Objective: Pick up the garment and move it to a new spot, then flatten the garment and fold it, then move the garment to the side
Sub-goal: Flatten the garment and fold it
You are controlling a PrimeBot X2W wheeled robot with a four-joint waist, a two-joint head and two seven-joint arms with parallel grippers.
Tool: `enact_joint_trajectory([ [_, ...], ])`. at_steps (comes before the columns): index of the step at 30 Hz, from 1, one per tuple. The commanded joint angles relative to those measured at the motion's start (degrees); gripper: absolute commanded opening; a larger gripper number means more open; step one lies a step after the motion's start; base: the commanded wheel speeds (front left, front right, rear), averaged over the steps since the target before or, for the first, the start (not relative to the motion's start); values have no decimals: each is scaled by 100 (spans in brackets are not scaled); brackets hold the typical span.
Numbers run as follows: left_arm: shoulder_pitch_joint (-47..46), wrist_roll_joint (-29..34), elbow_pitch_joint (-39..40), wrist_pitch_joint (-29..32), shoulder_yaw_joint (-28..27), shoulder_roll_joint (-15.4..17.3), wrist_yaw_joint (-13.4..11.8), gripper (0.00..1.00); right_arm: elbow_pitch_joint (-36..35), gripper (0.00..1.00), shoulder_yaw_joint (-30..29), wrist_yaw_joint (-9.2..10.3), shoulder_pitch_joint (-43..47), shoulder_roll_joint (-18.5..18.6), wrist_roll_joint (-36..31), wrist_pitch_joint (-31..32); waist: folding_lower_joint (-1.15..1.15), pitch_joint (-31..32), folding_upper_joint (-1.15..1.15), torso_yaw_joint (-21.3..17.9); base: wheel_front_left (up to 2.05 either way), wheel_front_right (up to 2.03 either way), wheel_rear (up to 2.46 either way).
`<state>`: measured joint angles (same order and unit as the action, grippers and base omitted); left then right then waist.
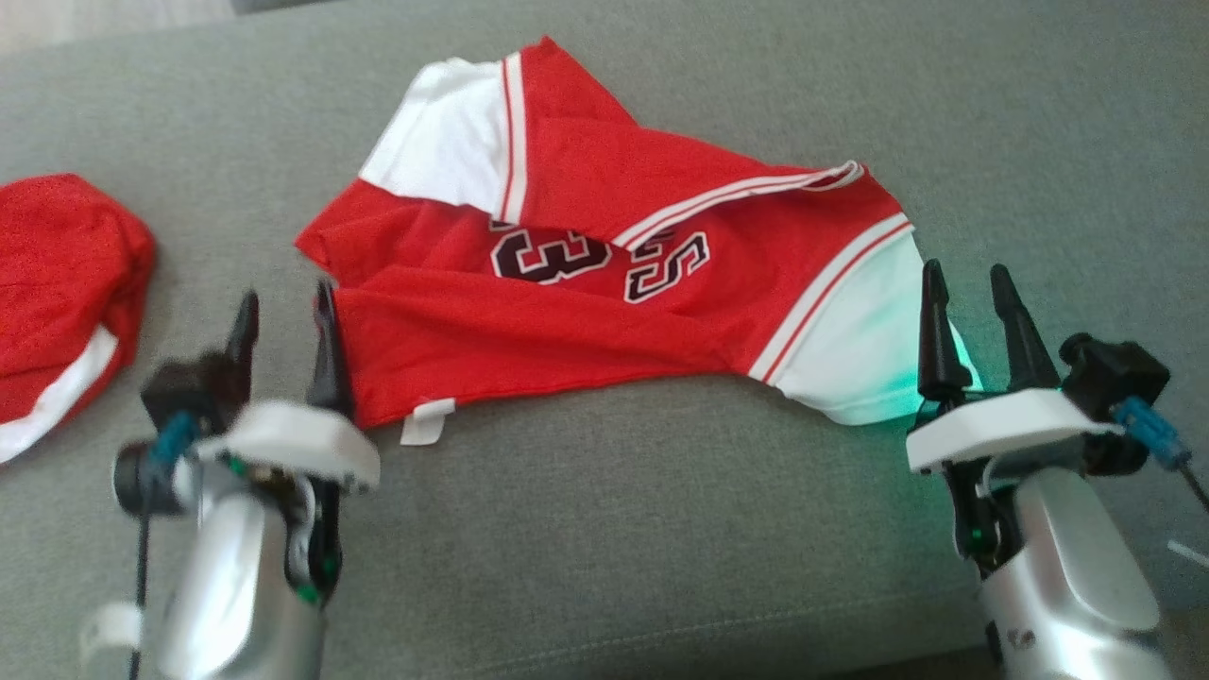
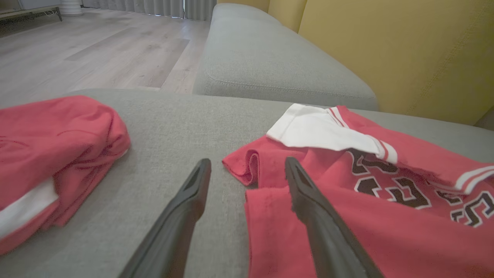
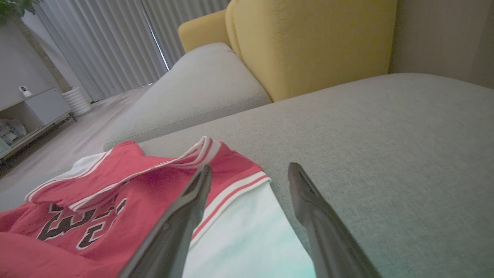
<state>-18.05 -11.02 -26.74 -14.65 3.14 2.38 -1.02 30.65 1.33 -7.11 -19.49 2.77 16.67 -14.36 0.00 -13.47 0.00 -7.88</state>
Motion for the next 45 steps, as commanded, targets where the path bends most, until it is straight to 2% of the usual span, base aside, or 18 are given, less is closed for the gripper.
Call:
enact_joint_trajectory([
  [1, 50, 62, 257, -35, -156, 69, -38, 100, -222, 100, 135, -37, 72, 11, -82, -63, 0, 121, 0, 94, 0, 0, 0],
  [16, 1363, -66, 718, -35, 392, 51, -298, 100, -487, 100, 233, -37, 879, 10, -940, -63, 0, 940, 0, 334, 0, 0, 0],
  [24, 1650, -115, 707, -35, 596, 51, -387, 100, -507, 100, 289, -37, 1080, 10, -1189, -63, 0, 1087, 0, 359, 0, 0, 0],
  [29, 1615, -183, 697, -35, 646, 50, -368, 100, -530, 100, 324, -37, 1060, 10, -1176, -63, 0, 1018, 0, 347, 0, 0, 0],
  [35, 1301, -398, 553, -35, 737, 50, -167, 100, -579, 100, 385, -37, 910, 10, -1086, -63, 0, 687, 0, 252, 0, 0, 0],
  [39, 1012, -513, 433, -35, 686, 50, -55, 100, -648, 100, 424, -37, 785, 10, -1062, -63, 0, 420, 0, 133, 0, 0, 0],
  [45, 747, -675, 257, -35, 518, 50, -22, 100, -705, 100, 404, -37, 653, 10, -1050, -63, 0, 149, 0, -29, 0, 0, 0],
])
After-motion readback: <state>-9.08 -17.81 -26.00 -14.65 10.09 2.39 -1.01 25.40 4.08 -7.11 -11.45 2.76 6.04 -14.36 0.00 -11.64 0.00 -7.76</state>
